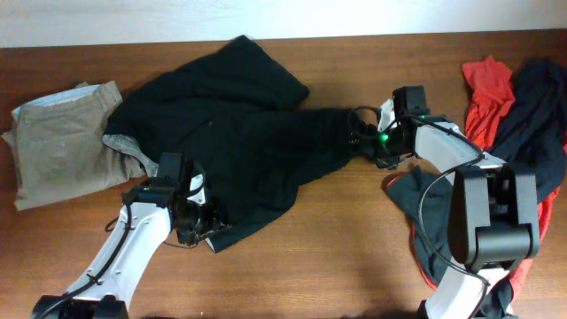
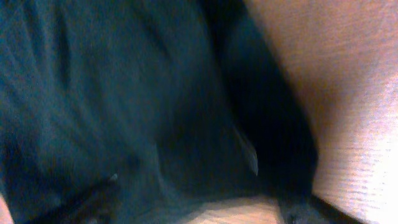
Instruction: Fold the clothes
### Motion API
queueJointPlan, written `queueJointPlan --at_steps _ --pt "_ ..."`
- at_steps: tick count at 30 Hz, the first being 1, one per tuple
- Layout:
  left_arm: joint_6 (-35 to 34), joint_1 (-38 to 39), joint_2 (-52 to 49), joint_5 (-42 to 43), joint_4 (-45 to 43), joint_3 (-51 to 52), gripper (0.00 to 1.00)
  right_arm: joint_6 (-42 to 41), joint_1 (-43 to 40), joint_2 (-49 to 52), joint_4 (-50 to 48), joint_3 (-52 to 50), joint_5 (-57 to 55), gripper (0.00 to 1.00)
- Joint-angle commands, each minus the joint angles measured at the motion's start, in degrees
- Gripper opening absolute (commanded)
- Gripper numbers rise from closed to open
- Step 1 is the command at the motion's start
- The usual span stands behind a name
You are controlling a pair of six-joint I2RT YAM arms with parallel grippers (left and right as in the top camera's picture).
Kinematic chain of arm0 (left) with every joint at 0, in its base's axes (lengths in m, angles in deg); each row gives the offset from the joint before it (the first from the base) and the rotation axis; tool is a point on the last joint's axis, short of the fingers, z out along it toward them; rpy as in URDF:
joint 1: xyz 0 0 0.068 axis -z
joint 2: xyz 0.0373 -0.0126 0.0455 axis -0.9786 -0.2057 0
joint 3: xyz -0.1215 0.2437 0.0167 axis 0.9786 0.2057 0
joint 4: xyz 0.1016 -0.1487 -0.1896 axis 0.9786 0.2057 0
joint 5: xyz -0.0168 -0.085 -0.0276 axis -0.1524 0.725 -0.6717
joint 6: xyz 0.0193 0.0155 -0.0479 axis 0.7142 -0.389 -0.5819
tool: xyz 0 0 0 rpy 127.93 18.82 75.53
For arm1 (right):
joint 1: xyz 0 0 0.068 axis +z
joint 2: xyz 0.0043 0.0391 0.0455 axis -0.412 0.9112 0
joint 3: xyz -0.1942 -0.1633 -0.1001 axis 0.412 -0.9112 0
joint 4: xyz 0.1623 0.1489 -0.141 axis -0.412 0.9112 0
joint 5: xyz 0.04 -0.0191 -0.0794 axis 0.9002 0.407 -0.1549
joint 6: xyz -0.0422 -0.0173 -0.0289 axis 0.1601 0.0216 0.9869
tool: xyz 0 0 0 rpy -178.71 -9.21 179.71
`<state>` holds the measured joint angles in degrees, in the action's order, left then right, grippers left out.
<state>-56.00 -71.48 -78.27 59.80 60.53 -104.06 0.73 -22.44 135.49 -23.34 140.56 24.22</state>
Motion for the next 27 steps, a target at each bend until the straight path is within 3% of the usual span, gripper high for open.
queueJointPlan --at_steps 1,2,6,9,12,16,22,24,25,27 --pt "-0.72 0.13 0.17 -0.33 0.48 0.31 0.63 -2.45 0.20 2.36 -4.33 -0.59 -0.70 0.11" --pt "-0.72 0.13 0.17 0.17 0.96 0.31 0.63 -2.47 -0.66 2.34 -3.10 -0.57 -2.03 0.04" --pt "-0.72 0.13 0.17 0.31 4.39 0.31 0.57 -3.52 -12.59 0.26 13.88 -0.57 -20.44 0.04" --pt "-0.74 1.86 0.17 5.88 4.00 0.31 0.57 2.29 -21.92 -2.86 18.36 -0.57 -17.49 0.04" --pt "-2.01 6.78 0.17 7.06 2.97 0.31 0.78 5.35 -19.58 -3.41 21.05 -0.57 -16.98 0.04" --pt "-14.29 18.10 -0.33 8.00 -5.62 0.35 0.65 5.35 -15.74 -3.43 21.46 -0.57 -17.00 0.04" --pt "-22.01 27.78 -10.99 11.08 -13.75 0.35 0.57 5.81 -15.78 -3.43 21.90 -0.55 -17.00 0.04" --pt "-22.12 28.57 -12.26 11.08 -13.68 0.35 0.52 5.84 -15.78 -3.43 21.90 -0.55 -17.00 0.04" --pt "-21.94 28.11 -12.26 9.62 -13.73 0.35 0.04 6.25 -15.78 -3.43 21.92 -0.55 -17.00 0.04" --pt "-16.55 22.99 -12.13 5.25 -12.09 0.17 0.00 7.43 -15.78 -3.43 22.29 -0.44 -16.98 0.04"
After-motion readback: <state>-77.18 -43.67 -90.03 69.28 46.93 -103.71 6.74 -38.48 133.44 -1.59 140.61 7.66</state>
